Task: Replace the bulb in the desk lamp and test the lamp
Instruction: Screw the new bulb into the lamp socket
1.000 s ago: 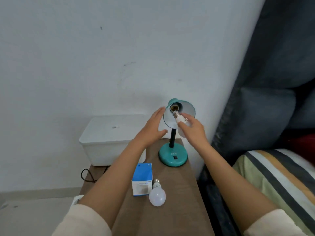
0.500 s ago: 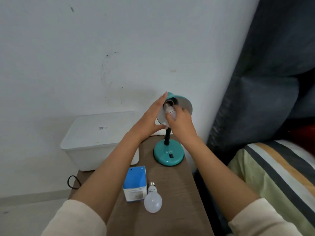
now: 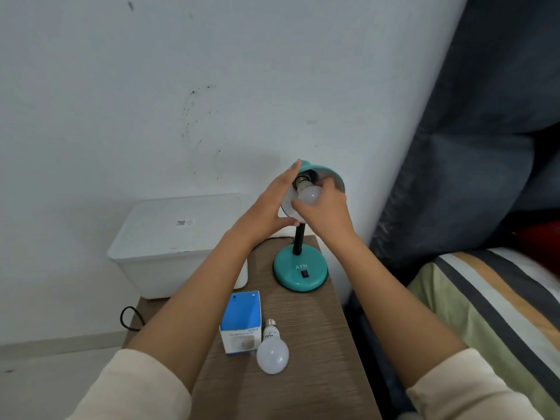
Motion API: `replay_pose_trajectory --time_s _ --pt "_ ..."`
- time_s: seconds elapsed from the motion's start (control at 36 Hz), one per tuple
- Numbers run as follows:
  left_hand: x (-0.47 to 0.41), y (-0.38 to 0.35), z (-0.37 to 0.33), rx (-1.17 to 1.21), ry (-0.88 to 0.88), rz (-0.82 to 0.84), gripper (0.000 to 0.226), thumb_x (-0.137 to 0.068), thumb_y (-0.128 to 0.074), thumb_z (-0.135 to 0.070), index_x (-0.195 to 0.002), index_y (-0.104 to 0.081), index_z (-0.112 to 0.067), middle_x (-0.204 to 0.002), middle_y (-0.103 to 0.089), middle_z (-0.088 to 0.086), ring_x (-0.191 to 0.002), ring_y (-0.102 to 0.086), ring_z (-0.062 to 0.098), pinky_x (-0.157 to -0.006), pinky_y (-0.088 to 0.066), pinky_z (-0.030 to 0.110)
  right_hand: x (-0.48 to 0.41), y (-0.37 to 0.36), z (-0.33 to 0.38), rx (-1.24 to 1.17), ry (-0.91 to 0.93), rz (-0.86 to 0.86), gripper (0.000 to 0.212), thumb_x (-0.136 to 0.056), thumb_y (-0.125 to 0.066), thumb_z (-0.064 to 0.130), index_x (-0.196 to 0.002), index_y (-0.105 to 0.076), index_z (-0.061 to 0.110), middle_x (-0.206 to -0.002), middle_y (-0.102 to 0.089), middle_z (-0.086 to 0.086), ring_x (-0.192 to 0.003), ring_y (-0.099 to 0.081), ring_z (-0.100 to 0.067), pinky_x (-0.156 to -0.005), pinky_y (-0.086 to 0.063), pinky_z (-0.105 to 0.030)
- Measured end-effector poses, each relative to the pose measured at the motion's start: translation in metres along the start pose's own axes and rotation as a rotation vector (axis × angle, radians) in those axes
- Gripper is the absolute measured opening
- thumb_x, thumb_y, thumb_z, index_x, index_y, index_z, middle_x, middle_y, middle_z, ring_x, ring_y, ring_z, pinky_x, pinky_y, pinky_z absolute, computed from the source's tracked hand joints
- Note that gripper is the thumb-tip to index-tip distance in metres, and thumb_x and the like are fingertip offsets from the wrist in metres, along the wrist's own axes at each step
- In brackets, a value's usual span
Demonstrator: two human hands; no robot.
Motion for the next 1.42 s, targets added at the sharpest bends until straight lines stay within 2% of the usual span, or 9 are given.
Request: replay_pose_trajectory --time_s 0.11,0.33,0.53,0.78,0.86,1.0,1.08,1.25,1.42 --pt "0.0 0.0 0.0 -0.016 0.006 0.002 0.109 -0.074 -0.077 -0.007 -0.147 -0.001 -0.035 -0.149 -0.014 -0.021 -0.136 -0.016 -0.004 -0.103 -0.013 -0.002 0.002 -0.001 0.002 0.006 0.056 -0.058 0.052 -0.083 -0.063 0.032 -0.122 -0.042 0.006 -0.121 -0.052 -0.013 -0.112 -0.048 -0.027 -0.085 -0.044 -0.035" --pt "0.002 0.002 -0.002 0.021 0.017 -0.009 0.103 -0.077 -0.074 -0.01 -0.143 -0.001 -0.041 -0.147 -0.017 -0.021 -0.136 -0.02 -0.004 -0.103 -0.017 -0.001 0.009 -0.009 0.001 0.039 0.134 -0.012 0.059 -0.077 -0.062 0.013 -0.128 -0.034 0.001 -0.129 -0.03 -0.018 -0.124 -0.032 -0.034 -0.102 -0.033 -0.036" --pt "0.001 0.002 -0.001 0.024 0.03 0.006 0.107 -0.075 -0.075 -0.007 -0.145 -0.002 -0.041 -0.147 -0.017 -0.023 -0.133 -0.017 -0.01 -0.102 -0.015 -0.003 0.017 0.002 0.002 0.148 0.177 -0.151 0.047 -0.09 -0.049 0.038 -0.132 -0.037 0.021 -0.125 -0.045 -0.01 -0.102 -0.056 -0.029 -0.075 -0.043 -0.034" --pt "0.002 0.002 -0.003 0.028 0.035 0.001 0.105 -0.077 -0.075 -0.01 -0.145 -0.002 -0.043 -0.146 -0.021 -0.022 -0.135 -0.022 -0.004 -0.102 -0.019 -0.001 0.019 0.001 0.004 0.021 0.121 -0.12 0.056 -0.078 -0.059 0.019 -0.13 -0.039 0.02 -0.126 -0.04 -0.016 -0.113 -0.047 -0.036 -0.093 -0.046 -0.042" --pt "0.002 0.002 -0.003 0.022 0.042 0.004 0.104 -0.078 -0.074 -0.011 -0.146 -0.002 -0.04 -0.146 -0.02 -0.022 -0.134 -0.02 -0.006 -0.101 -0.017 -0.003 0.021 0.002 0.002 0.035 0.129 -0.107 0.059 -0.075 -0.061 0.015 -0.13 -0.038 0.018 -0.125 -0.038 -0.014 -0.105 -0.053 -0.035 -0.083 -0.048 -0.036" --pt "0.001 0.001 -0.004 0.03 0.052 0.007 0.105 -0.077 -0.075 -0.009 -0.147 -0.003 -0.039 -0.151 -0.022 -0.014 -0.135 -0.02 -0.004 -0.098 -0.017 -0.005 0.021 0.002 0.0 0.081 0.092 -0.127 0.05 -0.084 -0.059 0.035 -0.124 -0.04 0.01 -0.117 -0.05 -0.014 -0.097 -0.056 -0.03 -0.07 -0.038 -0.03" --pt "0.001 0.002 -0.003 0.013 0.057 0.009 0.107 -0.076 -0.075 -0.007 -0.147 -0.001 -0.038 -0.151 -0.021 -0.014 -0.132 -0.019 -0.008 -0.098 -0.016 -0.005 0.019 0.004 -0.001 0.02 0.049 -0.157 0.046 -0.087 -0.055 0.041 -0.115 -0.045 0.005 -0.114 -0.051 -0.013 -0.1 -0.051 -0.023 -0.073 -0.034 -0.028" --pt "0.0 0.002 -0.001 0.005 0.062 0.013 0.11 -0.075 -0.075 -0.007 -0.144 0.001 -0.045 -0.143 -0.018 -0.026 -0.13 -0.017 -0.012 -0.098 -0.014 -0.006 0.019 0.002 -0.001 -0.053 0.067 -0.15 0.054 -0.092 -0.049 0.036 -0.137 -0.032 0.012 -0.133 -0.041 -0.015 -0.116 -0.046 -0.028 -0.085 -0.032 -0.024" --pt "0.001 0.002 -0.001 0.016 0.065 0.007 0.107 -0.077 -0.075 -0.011 -0.146 0.0 -0.043 -0.146 -0.018 -0.024 -0.135 -0.019 -0.007 -0.1 -0.017 -0.002 0.023 0.003 -0.001 -0.074 0.103 -0.125 0.058 -0.083 -0.059 0.022 -0.136 -0.035 0.021 -0.127 -0.044 -0.013 -0.105 -0.048 -0.02 -0.081 -0.04 -0.025"
Point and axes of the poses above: each hand's wrist, its own x-axis away from the middle knuckle, its own y-axis out of the back of the hand, z = x × y, the point moved 5 cm from there along -x, towards the middle knuckle
